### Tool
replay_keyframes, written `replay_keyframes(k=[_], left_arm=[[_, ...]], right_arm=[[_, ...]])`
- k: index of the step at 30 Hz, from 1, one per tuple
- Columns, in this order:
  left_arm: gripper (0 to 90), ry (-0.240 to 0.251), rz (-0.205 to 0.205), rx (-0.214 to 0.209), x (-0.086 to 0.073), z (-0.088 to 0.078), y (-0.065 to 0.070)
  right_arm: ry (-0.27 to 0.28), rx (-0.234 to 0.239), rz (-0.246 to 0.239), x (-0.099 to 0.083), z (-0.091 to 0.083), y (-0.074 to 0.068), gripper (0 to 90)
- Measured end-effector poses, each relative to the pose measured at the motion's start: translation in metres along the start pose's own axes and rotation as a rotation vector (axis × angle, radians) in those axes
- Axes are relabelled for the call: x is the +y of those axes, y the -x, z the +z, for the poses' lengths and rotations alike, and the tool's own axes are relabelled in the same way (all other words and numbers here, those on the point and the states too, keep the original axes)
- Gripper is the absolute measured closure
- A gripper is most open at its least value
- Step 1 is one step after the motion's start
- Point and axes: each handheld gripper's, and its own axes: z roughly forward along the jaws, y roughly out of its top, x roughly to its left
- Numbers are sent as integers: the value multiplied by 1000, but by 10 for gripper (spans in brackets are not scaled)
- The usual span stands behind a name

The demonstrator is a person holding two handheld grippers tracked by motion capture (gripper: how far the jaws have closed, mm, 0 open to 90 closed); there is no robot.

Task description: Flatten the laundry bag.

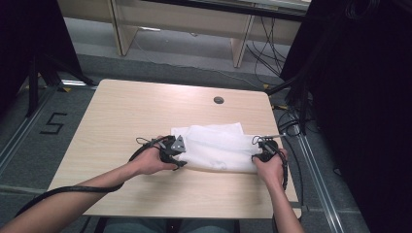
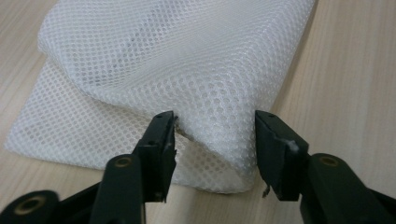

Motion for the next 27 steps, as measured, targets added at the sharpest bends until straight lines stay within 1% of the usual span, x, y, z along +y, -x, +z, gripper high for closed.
replay_keyframes(k=[1, 2, 3, 4, 6, 7, 8, 9, 10, 11, 13, 15, 16, 19, 20, 21, 22, 23, 25, 26, 27], left_arm=[[540, -20, 23, 0, 0, -1, -1], [587, -29, 9, -1, -2, 0, 0], [599, -29, 9, -1, -2, 0, 0], [616, -38, 20, -3, -2, 0, -1], [657, -45, 14, 4, -4, -1, -1], [657, -54, 22, 11, -4, -2, -2], [687, -73, 22, 16, -6, -3, -4], [701, -73, 22, 16, -6, -3, -4], [701, -78, 20, 20, -6, -4, -4], [713, -84, 23, 24, -7, -4, -4], [713, -95, 7, 27, -9, -6, -5], [714, -98, 17, 30, -11, -8, -8], [714, -98, 6, 30, -12, -8, -8], [716, -101, -3, 29, -17, -11, -11], [718, -105, -10, 32, -20, -13, -12], [719, -105, -10, 32, -20, -13, -12], [719, -108, -17, 33, -23, -16, -14], [719, -111, -31, 33, -24, -17, -14], [718, -113, -29, 37, -26, -18, -15], [720, -118, -48, 33, -29, -20, -17], [721, -118, -48, 33, -29, -20, -17]], right_arm=[[0, 0, 4, 0, 1, -3, 768], [-7, 7, -11, 0, 3, -6, 800], [-17, 7, -27, 0, 4, -7, 807], [-5, 14, -7, 1, 5, -11, 813], [-7, 11, -14, 2, 6, -13, 819], [-11, 9, -42, 2, 6, -14, 827], [-15, 5, -48, 4, 8, -20, 833], [-15, 5, -48, 4, 8, -20, 833], [-11, 5, -62, 5, 9, -23, 836], [-17, 17, -78, 7, 9, -26, 839], [-15, 21, -75, 7, 9, -28, 840], [-8, 30, -78, 8, 11, -30, 840], [5, 42, -101, 9, 12, -29, 840], [17, 42, -87, 9, 14, -32, 839], [3, 60, -96, 10, 13, -34, 839], [3, 60, -96, 10, 13, -34, 839], [-5, 54, -93, 10, 13, -39, 839], [2, 57, -107, 11, 15, -40, 839], [4, 65, -107, 11, 15, -43, 839], [-3, 66, -107, 13, 15, -47, 840], [-3, 66, -107, 13, 15, -47, 840]])
